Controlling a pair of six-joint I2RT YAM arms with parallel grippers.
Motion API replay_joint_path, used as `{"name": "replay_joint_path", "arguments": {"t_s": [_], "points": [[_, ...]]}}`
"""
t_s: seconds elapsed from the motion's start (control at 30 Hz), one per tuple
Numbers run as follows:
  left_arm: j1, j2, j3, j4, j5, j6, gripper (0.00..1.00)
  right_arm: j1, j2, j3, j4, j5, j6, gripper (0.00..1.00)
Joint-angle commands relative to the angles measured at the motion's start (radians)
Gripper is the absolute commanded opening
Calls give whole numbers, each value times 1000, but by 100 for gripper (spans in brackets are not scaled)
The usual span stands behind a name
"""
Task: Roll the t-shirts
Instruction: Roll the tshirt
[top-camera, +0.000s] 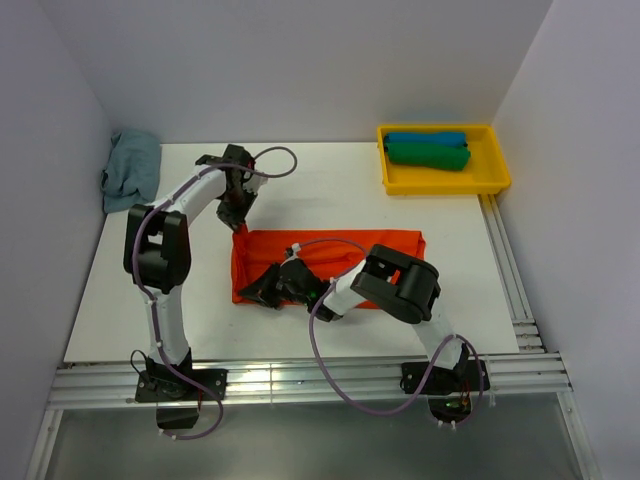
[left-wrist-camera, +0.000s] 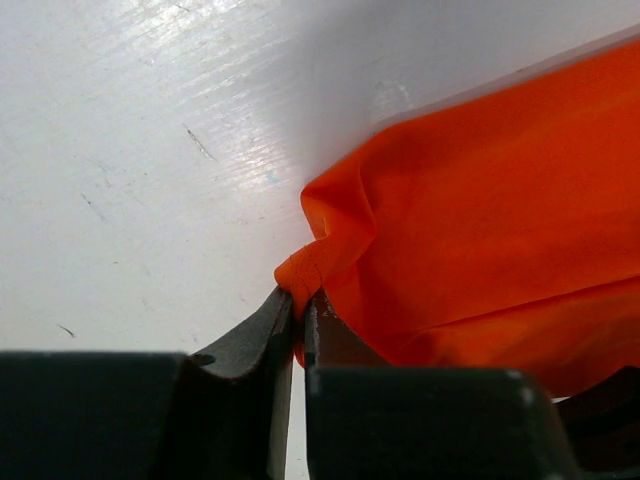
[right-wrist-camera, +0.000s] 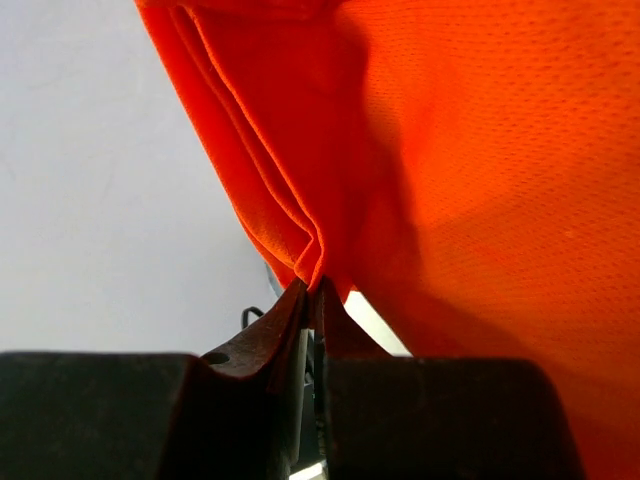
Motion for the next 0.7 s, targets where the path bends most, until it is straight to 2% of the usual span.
{"name": "replay_joint_path", "arguments": {"t_s": [0.0,0.13,0.27,0.43,0.67], "points": [[-12,6,-6,35,-5,-21,15,1,-47,-22,85,30,34,1],[-14,-11,-11,62,-4,-25,33,3,-47,-48,101,39,49,1],[-15,-34,18,74,32,-28,46,7,-52,-63,96,55,58,1],[-14,-54,66,73,96,-28,59,12,-64,-74,78,73,63,0],[11,-141,73,68,222,-13,68,18,-60,-94,96,88,98,0]]}}
